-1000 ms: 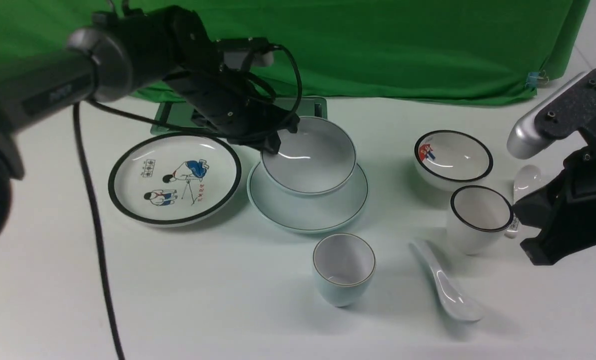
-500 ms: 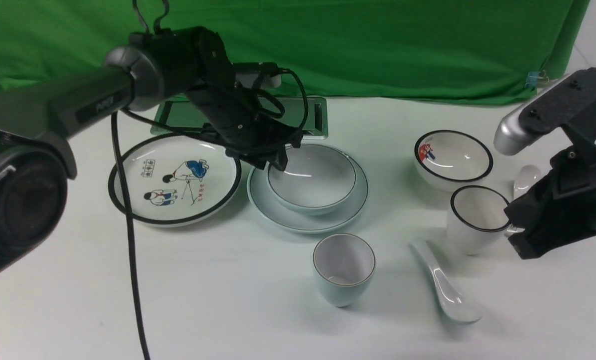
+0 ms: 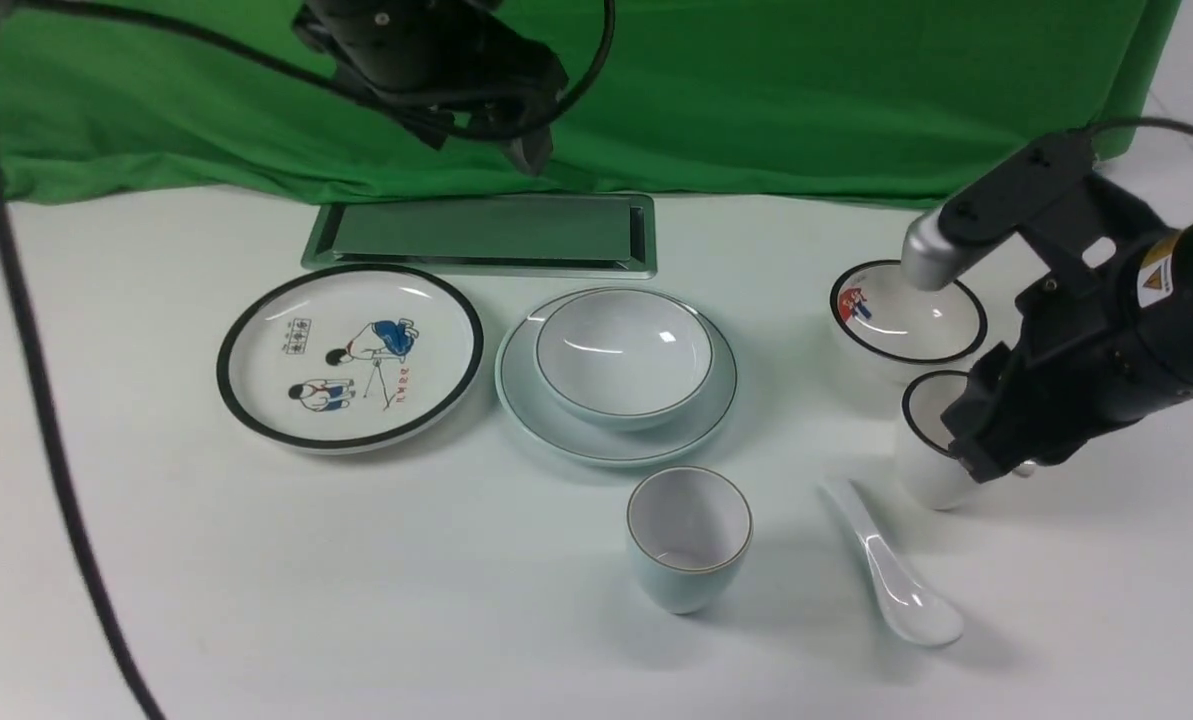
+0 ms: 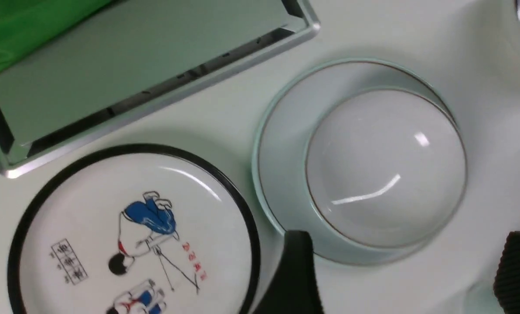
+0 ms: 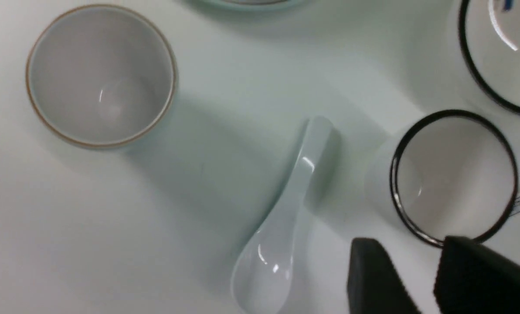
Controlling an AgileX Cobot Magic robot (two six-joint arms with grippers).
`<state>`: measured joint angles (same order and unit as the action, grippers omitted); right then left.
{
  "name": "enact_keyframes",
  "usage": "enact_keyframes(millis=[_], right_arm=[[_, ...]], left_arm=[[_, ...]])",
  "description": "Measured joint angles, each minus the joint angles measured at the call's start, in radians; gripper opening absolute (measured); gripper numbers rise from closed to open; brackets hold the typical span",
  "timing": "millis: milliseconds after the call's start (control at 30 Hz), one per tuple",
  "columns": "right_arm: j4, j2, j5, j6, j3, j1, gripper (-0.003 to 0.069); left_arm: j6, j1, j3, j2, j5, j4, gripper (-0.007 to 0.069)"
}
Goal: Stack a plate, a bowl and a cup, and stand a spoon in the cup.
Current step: Use the left arm to grab a blue teacup
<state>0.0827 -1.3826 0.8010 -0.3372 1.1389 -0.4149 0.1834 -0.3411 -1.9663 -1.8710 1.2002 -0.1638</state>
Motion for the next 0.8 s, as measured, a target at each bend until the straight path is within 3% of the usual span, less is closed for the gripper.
enact_keyframes(millis=[167, 233, 400, 633, 800], right_arm=[[-0.056, 0.001, 0.063, 0.03, 0.058, 0.0, 0.0259], [-0.083, 0.008, 0.079, 0.052, 0.073, 0.0, 0.026], [-0.095, 0.018, 0.103, 0.075, 0.077, 0.0, 0.026], [-0.096, 0.018, 0.115, 0.085, 0.079, 0.0, 0.026], [-0.098, 0.018, 0.118, 0.086, 0.079, 0.0, 0.026]], left_arm=[[-0.004, -0.099, 0.24, 0.089, 0.006, 0.005, 0.0509], [-0.004, -0.191, 0.393, 0.108, -0.046, 0.007, 0.0507], [-0.032, -0.297, 0.545, 0.092, -0.199, 0.013, 0.0507], [-0.124, -0.306, 0.553, 0.037, -0.411, 0.025, 0.0506], [-0.131, -0.306, 0.553, -0.028, -0.429, 0.022, 0.0454]])
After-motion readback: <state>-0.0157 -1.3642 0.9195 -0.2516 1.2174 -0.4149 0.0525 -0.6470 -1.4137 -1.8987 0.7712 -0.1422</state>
